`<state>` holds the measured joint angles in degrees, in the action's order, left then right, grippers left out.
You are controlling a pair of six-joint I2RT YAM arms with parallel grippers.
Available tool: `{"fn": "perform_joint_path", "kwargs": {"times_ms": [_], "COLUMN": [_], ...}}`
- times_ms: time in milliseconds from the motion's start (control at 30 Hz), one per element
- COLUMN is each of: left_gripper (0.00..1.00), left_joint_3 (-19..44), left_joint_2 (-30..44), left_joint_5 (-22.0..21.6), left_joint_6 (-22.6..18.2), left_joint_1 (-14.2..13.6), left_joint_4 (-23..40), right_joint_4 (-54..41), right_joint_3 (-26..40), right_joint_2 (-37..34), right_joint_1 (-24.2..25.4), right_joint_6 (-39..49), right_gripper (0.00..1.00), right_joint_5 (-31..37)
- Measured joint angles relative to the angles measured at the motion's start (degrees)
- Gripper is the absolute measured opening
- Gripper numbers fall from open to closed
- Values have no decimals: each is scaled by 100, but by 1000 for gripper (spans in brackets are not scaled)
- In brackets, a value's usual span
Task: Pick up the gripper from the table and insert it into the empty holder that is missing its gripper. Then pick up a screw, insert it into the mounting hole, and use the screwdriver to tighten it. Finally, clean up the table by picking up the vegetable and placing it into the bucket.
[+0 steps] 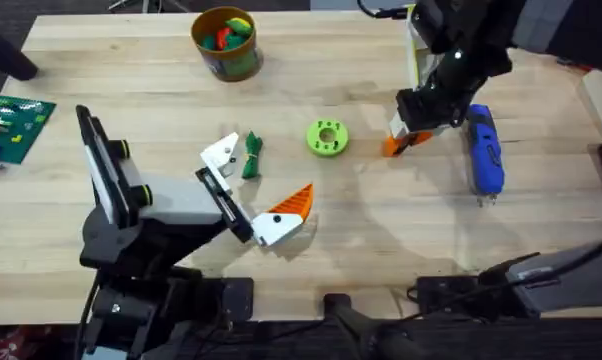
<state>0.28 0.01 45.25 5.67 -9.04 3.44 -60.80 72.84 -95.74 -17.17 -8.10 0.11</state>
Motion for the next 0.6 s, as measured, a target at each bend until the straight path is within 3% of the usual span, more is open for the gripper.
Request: {"fn": "perform_joint_path", "kwargs": {"times_ms": [600], "left_gripper": [984], "left_joint_3": [2], "left_joint_2": [0], "left_joint_5": [0], "left_joint_6": [0], "left_joint_1": [0], "left_joint_4": [0], "right_joint_4": [-221], "right_joint_3": [19], "right_joint_2": [156], "right_joint_1": [0], "right_joint_6": [-4], "right_gripper": [19], "right_joint_5": [-176]}}
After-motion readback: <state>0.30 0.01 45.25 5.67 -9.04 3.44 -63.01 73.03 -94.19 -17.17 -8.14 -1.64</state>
